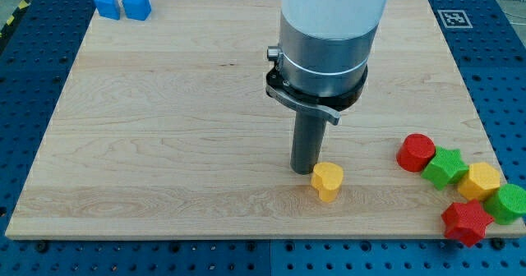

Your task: Move the yellow heart closely to the red circle

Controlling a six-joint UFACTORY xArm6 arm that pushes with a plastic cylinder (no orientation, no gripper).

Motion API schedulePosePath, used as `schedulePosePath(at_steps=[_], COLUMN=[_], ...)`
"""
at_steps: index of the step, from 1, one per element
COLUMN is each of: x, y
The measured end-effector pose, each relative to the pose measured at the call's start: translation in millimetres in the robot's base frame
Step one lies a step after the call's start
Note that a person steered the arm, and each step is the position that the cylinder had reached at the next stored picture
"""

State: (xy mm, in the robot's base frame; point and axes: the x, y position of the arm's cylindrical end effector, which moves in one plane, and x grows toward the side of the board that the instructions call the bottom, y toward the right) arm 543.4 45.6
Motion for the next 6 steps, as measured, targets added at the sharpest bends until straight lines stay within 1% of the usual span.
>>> schedulePosePath(at_steps=[1,3,4,6], x=[5.5,5.5,7.5,39.4], y=[-0.4,-25.9,-28.2,-26.1])
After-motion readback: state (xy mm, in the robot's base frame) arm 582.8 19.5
